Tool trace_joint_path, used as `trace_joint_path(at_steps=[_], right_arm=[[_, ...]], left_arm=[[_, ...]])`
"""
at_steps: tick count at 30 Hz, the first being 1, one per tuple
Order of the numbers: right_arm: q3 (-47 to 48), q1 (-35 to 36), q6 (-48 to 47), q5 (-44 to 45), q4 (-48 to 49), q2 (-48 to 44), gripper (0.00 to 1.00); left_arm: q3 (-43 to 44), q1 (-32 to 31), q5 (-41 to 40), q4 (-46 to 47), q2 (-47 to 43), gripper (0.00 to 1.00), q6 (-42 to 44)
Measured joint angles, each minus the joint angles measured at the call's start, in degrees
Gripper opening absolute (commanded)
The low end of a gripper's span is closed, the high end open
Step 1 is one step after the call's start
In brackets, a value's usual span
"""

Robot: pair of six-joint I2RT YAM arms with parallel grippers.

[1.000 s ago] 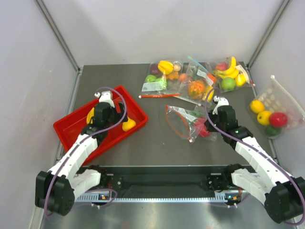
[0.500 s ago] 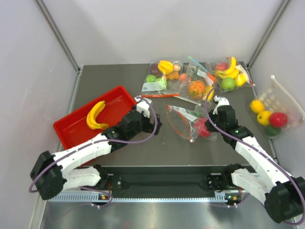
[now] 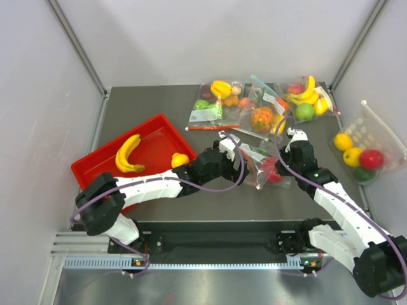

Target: Open the zip-top bag and remove the fake food

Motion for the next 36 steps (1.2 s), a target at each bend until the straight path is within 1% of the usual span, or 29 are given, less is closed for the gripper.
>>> trace_joint_path(at_steps=[5,10,15,19,30,36], right_arm=[[0.0,0.0,0.3,0.2,0.0,0.0,0.0],[0.0,0.0,0.3,0.4,-0.4,-0.2,0.0],[0.0,0.0,0.3,0.7,-1.6,-0.9,0.0],[0.0,0.0,0.3,0.8,-1.8,-1.0,0.0],[0.2,-0.2,0.3,1.2,-3.9,-1.9,0.0],[0.2,-0.2,0.3,1.2,-4.4,-2.1,0.0]], left_arm=[[2.1,-0.9,0.7,3.0,4.0,0.96,1.2],[4.4,-1.3,1.8,4.5,8.6,0.91,2.6],[4.2,-1.4,2.8,5.1,9.7,0.92,4.3],[1.6,-1.4,4.5,8.7,9.6,0.95,6.3],[-6.3,-1.4,9.4,14.7,8.9,0.97,10.0],[-6.9,-1.4,9.2,16.9,8.5,0.97,10.5]])
